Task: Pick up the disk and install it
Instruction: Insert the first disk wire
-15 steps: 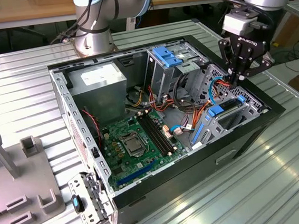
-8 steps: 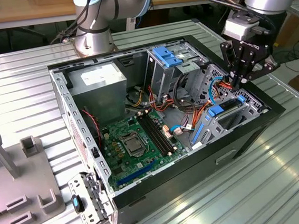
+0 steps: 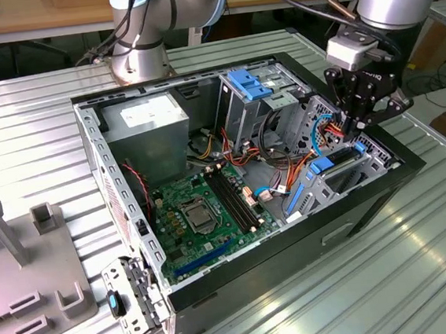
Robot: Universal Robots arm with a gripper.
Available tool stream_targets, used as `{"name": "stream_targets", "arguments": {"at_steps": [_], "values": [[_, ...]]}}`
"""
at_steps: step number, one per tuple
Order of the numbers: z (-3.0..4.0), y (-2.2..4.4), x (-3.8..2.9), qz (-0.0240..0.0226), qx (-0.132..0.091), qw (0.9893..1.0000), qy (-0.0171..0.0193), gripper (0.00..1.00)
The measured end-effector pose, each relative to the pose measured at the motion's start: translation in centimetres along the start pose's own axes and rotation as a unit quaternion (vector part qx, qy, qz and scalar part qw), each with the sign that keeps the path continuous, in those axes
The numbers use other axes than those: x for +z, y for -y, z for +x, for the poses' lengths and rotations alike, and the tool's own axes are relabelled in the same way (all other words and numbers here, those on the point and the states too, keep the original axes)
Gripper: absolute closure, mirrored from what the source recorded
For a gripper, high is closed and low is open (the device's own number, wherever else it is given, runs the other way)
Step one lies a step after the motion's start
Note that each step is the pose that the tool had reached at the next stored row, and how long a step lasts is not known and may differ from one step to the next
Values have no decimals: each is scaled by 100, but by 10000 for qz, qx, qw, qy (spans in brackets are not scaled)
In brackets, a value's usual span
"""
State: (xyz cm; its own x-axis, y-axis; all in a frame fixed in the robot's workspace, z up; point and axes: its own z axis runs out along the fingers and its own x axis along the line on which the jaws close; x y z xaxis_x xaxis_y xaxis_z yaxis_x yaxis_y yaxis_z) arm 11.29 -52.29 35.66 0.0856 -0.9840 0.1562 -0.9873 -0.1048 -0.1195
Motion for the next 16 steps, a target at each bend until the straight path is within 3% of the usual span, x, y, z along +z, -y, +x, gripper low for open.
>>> {"name": "stream_targets", "arguments": {"at_steps": [2, 6, 11, 12, 15, 16], "values": [[-1, -5, 15, 2, 47, 10000, -8, 84], [-4, -10, 32, -39, 312, 9995, -40, 84], [35, -46, 41, -6, 325, 9995, -21, 84], [36, -52, 42, 10, 328, 9995, -15, 84], [37, -74, 47, 167, 354, 9992, -7, 84], [38, -85, 48, 192, 358, 9992, -1, 84]]}}
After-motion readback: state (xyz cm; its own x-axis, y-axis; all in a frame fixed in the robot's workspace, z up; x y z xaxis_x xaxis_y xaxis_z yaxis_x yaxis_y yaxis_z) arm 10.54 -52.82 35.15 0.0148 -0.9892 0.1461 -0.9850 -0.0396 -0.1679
